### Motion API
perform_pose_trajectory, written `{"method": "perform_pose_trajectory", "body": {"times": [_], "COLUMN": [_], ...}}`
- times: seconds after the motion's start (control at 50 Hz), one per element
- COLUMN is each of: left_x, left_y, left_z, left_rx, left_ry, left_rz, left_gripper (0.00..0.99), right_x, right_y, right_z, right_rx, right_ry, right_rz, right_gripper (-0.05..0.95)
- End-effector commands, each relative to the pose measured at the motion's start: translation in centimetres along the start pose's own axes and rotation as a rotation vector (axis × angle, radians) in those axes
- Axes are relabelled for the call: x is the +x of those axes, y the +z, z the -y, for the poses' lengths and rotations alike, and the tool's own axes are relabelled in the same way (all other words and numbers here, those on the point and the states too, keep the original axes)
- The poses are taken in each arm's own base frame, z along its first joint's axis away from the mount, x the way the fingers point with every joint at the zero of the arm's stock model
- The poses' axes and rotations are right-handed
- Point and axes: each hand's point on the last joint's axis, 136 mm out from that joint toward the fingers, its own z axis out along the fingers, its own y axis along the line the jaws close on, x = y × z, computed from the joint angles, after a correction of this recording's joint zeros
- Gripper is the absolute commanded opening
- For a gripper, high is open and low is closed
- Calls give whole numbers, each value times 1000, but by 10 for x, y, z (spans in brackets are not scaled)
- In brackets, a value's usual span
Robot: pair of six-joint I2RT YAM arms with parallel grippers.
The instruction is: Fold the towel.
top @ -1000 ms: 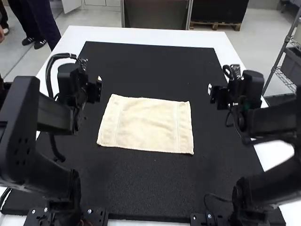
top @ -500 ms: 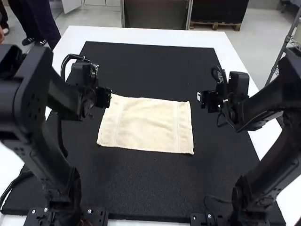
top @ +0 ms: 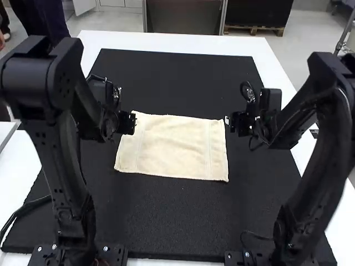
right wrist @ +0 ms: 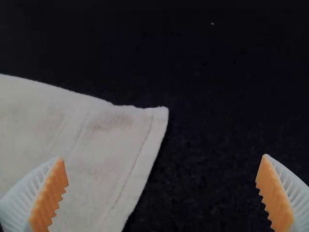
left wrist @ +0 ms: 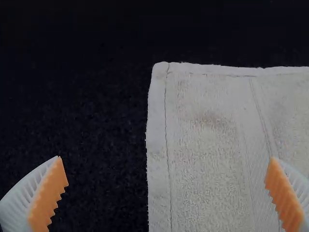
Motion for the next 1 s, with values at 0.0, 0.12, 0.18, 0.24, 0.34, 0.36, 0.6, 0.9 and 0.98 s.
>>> {"method": "perform_pose_trajectory", "body": {"times": [0.0, 0.12, 0.18, 0.24, 0.34, 0.36, 0.6, 0.9, 0.98], "left_x": [-12, -12, -14, -17, -21, -21, -26, -32, -31], "left_y": [9, 17, 20, 23, 29, 30, 43, 56, 60], "left_z": [-7, -11, -12, -13, -13, -13, -12, -11, -9], "left_rx": [0, -6, -8, -8, -8, -8, 9, 28, 43], "left_ry": [-14, -3, 5, 10, 13, 17, 67, 90, 92], "left_rz": [22, 16, 20, 28, 39, 39, 41, 37, 29], "left_gripper": [962, 962, 962, 962, 962, 962, 961, 959, 959], "right_x": [-6, -6, -6, -5, -7, -7, -9, 0, 1], "right_y": [9, 14, 17, 20, 25, 26, 36, 55, 59], "right_z": [-7, -13, -13, -13, -13, -13, -14, -15, -14], "right_rx": [-31, -71, -77, -79, -84, -84, -99, -110, -112], "right_ry": [-19, -20, -21, -19, -22, -22, -23, -21, -19], "right_rz": [11, 21, 22, 19, 20, 20, 21, -5, -7], "right_gripper": [902, 902, 903, 902, 903, 902, 903, 903, 903]}}
